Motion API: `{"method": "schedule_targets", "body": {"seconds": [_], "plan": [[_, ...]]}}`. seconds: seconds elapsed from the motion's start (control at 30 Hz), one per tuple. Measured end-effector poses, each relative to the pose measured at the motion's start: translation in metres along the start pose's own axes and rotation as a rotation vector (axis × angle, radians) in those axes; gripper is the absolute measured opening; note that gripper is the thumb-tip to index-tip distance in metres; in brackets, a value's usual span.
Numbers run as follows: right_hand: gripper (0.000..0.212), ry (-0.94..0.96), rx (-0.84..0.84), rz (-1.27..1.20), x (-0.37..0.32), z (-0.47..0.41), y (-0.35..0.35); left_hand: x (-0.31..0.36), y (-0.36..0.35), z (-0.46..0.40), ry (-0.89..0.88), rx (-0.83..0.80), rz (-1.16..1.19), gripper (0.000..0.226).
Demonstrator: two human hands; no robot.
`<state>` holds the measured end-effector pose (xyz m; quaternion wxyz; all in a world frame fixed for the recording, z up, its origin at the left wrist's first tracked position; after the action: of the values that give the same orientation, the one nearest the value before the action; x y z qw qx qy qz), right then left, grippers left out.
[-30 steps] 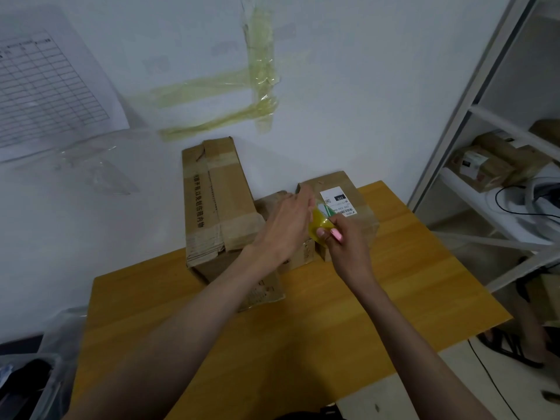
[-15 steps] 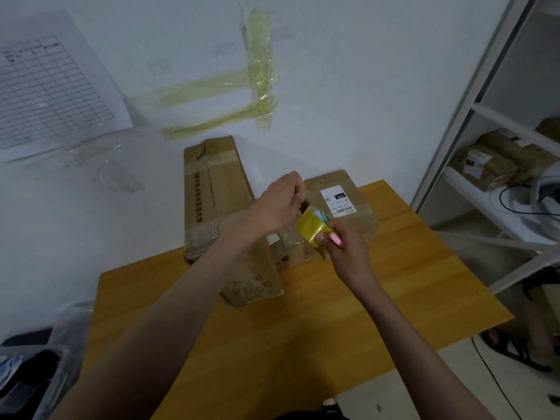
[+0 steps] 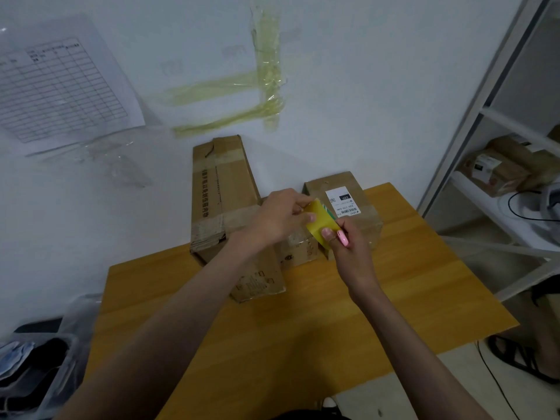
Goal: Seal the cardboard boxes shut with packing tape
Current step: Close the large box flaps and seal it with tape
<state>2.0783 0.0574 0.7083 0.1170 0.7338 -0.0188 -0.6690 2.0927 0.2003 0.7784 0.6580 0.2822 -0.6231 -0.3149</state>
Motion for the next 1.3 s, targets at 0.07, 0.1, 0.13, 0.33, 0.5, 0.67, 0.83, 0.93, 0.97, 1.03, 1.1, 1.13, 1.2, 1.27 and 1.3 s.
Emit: {"method": "schedule_targets", "body": {"seconds": [0.07, 0.1, 0.13, 0.33, 0.5, 0.67, 0.83, 0.93, 0.97, 1.03, 1.1, 1.13, 1.2, 1.27, 1.3], "plan": [[0.019, -0.008, 0.026, -0.044, -0.003, 0.003, 0.001, 0.005, 0.000, 0.004, -0.028, 0.081, -0.049, 0.041], [0.023, -0.013, 0.035, -0.064, -0.004, 0.004, 0.001, 0.007, 0.002, 0.007, -0.034, 0.137, -0.055, 0.038], [0.026, -0.021, 0.040, -0.080, -0.004, 0.005, 0.001, 0.008, 0.004, 0.010, -0.038, 0.186, -0.061, 0.035], [0.017, -0.060, 0.070, -0.106, -0.004, 0.010, 0.006, 0.022, 0.005, 0.027, -0.113, 0.339, -0.124, 0.027], [0.017, -0.030, 0.060, -0.051, -0.001, 0.011, 0.009, 0.010, 0.012, 0.021, -0.031, 0.352, 0.006, 0.013], [0.014, 0.042, 0.044, -0.001, -0.003, 0.011, 0.010, 0.002, 0.013, 0.014, 0.028, 0.259, 0.083, 0.013], [0.013, 0.093, 0.056, 0.056, -0.002, 0.012, 0.014, 0.002, 0.001, 0.010, 0.082, 0.148, 0.105, 0.019], [0.015, 0.148, 0.075, 0.144, -0.006, 0.012, 0.014, 0.004, -0.006, 0.010, 0.112, 0.082, 0.131, 0.025], [0.015, 0.145, 0.078, 0.159, -0.006, 0.011, 0.013, 0.006, -0.008, 0.010, 0.115, 0.070, 0.144, 0.026], [0.013, 0.102, 0.081, 0.151, 0.000, 0.006, 0.014, 0.011, -0.012, 0.012, 0.110, 0.056, 0.161, 0.027], [0.013, 0.074, 0.084, 0.137, 0.004, 0.002, 0.016, 0.012, -0.013, 0.015, 0.104, 0.074, 0.182, 0.024], [0.014, 0.069, 0.082, 0.129, 0.004, 0.000, 0.018, 0.011, -0.013, 0.015, 0.102, 0.088, 0.196, 0.021], [0.016, 0.069, 0.068, 0.116, 0.003, -0.001, 0.021, 0.011, -0.013, 0.016, 0.098, 0.102, 0.218, 0.017], [0.016, 0.066, 0.058, 0.108, 0.001, -0.001, 0.022, 0.011, -0.013, 0.016, 0.094, 0.104, 0.242, 0.017], [0.016, 0.060, 0.056, 0.105, 0.002, -0.001, 0.022, 0.012, -0.012, 0.016, 0.091, 0.115, 0.256, 0.018]]}}
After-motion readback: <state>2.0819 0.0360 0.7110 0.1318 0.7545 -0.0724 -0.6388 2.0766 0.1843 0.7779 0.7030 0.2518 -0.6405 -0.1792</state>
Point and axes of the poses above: each hand's wrist, its own z-axis away from the middle knuckle, its own y-axis out of the back of the hand, x = y × z, the point moved 10 cm from there along -z, towards the middle knuckle, and after that the axes turned 5 degrees about z, right-handed, at the moved point
